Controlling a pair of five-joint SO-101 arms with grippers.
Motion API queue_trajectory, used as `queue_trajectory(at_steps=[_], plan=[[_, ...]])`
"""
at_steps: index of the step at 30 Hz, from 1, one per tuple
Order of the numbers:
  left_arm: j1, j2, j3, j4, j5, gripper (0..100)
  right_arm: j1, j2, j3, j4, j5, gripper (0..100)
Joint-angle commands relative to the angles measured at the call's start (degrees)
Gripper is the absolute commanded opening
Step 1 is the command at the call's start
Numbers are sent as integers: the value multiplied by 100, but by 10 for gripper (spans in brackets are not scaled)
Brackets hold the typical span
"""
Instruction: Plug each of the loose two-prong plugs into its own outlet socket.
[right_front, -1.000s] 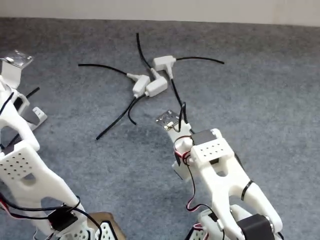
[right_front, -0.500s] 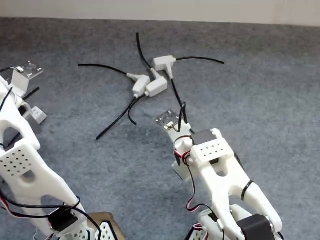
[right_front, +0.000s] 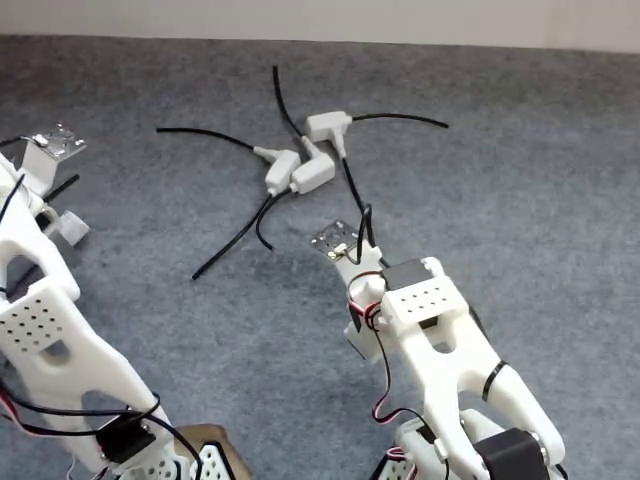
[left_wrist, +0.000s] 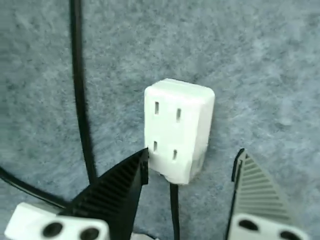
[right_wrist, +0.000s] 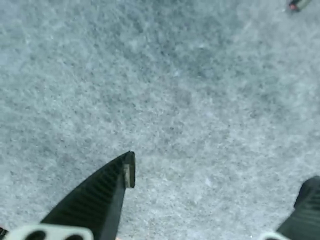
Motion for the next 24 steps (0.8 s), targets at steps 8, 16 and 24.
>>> queue_trajectory(at_steps=[8,16,24], plan=[[48,13,48,-132,53,282,-66,-22,-119,92,79,464],[84,-180,-286,149,264,177,-66,-22,-119,75,79,464],[180,-769,-1156,1503,290,285,-66,-22,-127,84,79,464]])
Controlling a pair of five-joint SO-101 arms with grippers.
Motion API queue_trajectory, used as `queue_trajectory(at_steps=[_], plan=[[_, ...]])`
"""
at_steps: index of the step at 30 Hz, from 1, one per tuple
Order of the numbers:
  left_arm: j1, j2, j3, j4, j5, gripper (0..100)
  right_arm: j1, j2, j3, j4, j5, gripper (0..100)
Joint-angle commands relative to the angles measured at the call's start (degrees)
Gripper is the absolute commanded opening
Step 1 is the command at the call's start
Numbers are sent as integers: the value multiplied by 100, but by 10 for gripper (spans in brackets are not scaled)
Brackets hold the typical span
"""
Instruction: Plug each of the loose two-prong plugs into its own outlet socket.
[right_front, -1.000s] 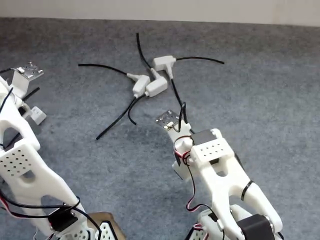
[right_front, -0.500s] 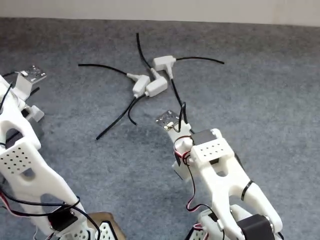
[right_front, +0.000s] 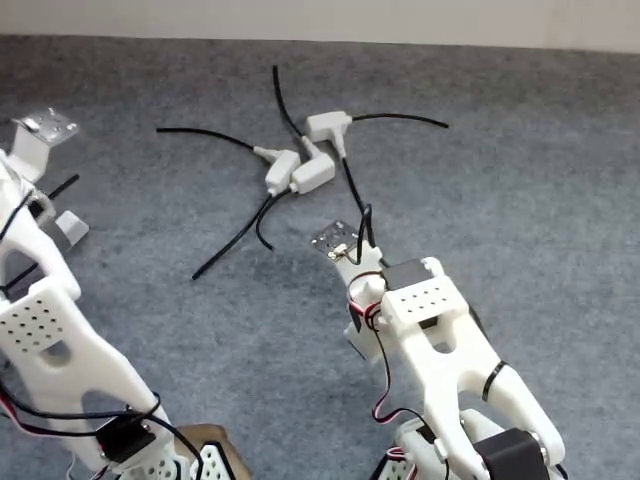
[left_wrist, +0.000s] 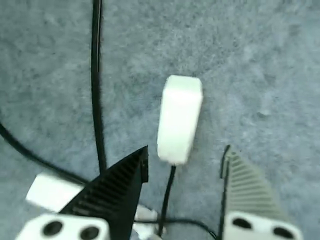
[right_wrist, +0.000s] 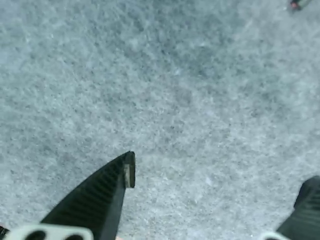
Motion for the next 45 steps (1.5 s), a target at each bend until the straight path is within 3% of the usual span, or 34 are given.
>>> queue_trajectory(at_steps=[1,20,25,30,45], plan=[[198,-453,-215,448,44,284,-66,-22,-127,66,79,464],[233,-418,505,9,158,284,-66,-31,-119,84,79,464],[215,-435,989,-448,158,284,-66,-31,-119,84,79,464],[171,-479,971,-818,158,284,-75,-31,-119,84,79,464],[145,-110,796,-835,158,285,-75,-22,-119,84,79,464]])
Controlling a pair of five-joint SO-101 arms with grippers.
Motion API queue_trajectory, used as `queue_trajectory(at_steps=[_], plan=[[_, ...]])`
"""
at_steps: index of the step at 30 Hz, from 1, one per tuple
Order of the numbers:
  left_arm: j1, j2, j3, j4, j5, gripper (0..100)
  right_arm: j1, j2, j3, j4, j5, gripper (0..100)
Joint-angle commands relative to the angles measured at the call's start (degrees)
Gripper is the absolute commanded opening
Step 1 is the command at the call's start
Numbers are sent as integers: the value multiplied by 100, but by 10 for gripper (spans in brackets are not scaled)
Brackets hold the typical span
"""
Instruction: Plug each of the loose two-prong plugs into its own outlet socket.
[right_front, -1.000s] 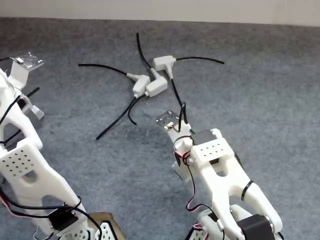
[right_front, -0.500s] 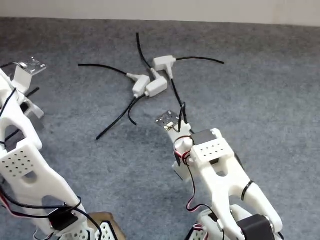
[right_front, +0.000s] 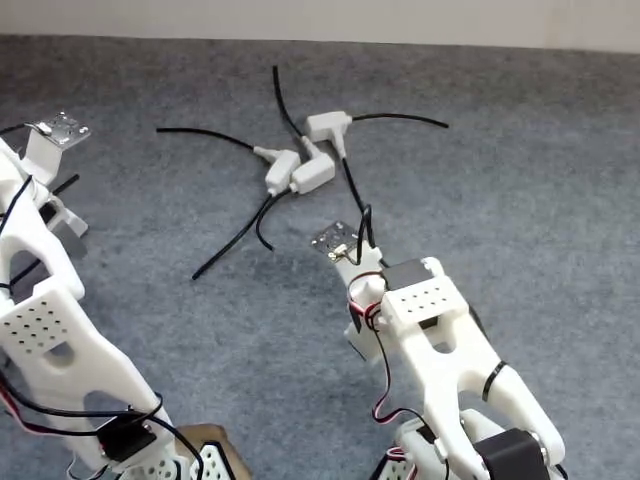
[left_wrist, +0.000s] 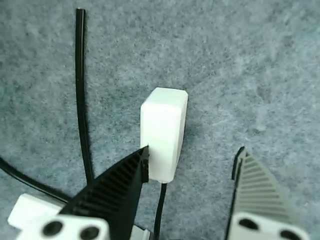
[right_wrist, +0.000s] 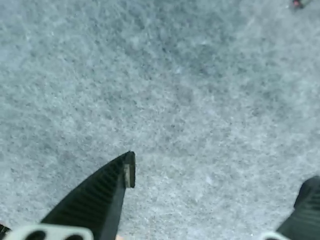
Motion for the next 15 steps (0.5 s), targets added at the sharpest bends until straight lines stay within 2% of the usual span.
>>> queue_trajectory(at_steps=[1,15], plan=[[-13,75,-180,-62,35,285,-75,-22,-119,48,70,464],[-163,312,-523,-413,53,286,-75,-22,-119,48,70,464]])
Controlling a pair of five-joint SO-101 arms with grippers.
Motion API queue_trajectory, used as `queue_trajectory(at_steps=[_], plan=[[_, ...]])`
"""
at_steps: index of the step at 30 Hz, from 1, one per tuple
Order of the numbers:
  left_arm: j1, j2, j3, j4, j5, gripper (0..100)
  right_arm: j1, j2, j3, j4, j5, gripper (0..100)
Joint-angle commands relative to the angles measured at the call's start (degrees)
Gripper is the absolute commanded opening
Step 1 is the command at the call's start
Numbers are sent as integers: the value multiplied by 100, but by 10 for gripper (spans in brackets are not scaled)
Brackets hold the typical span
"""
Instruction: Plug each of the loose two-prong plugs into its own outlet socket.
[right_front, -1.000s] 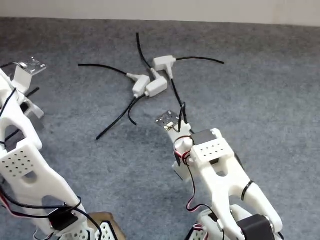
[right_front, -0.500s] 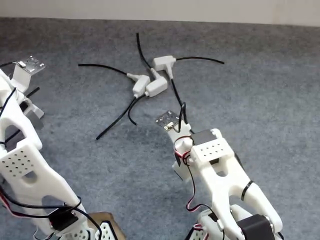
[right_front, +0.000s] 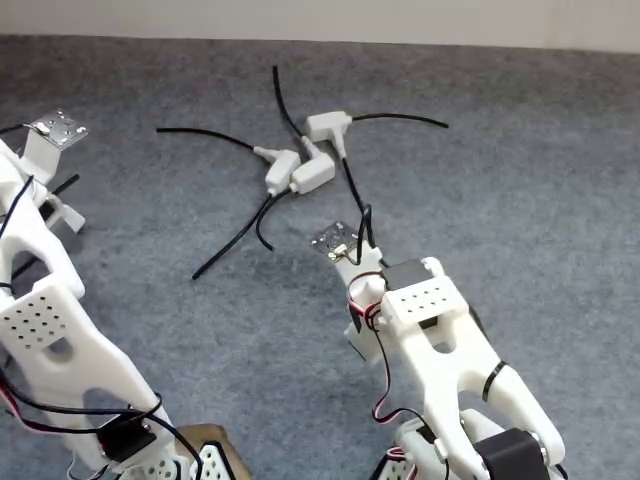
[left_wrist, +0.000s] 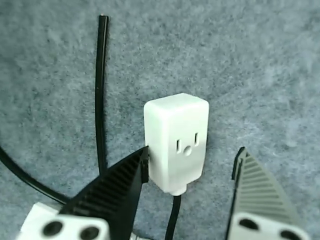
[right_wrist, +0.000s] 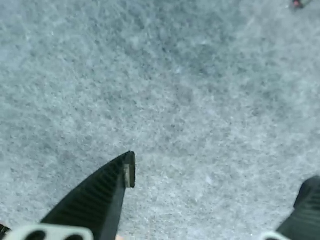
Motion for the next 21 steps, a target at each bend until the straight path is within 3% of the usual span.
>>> queue_trajectory(at_steps=[1,6,13,17,21], plan=[[-119,-31,-207,-62,44,287,-75,-22,-119,48,70,464],[-136,-66,-207,53,44,287,-75,-22,-119,48,70,464],[356,-75,-963,1670,114,285,-268,4,-119,48,70,464],[576,-75,-1191,1688,633,285,-286,4,-119,48,70,464],[752,-75,-593,1688,765,285,-286,-13,-119,48,70,464]])
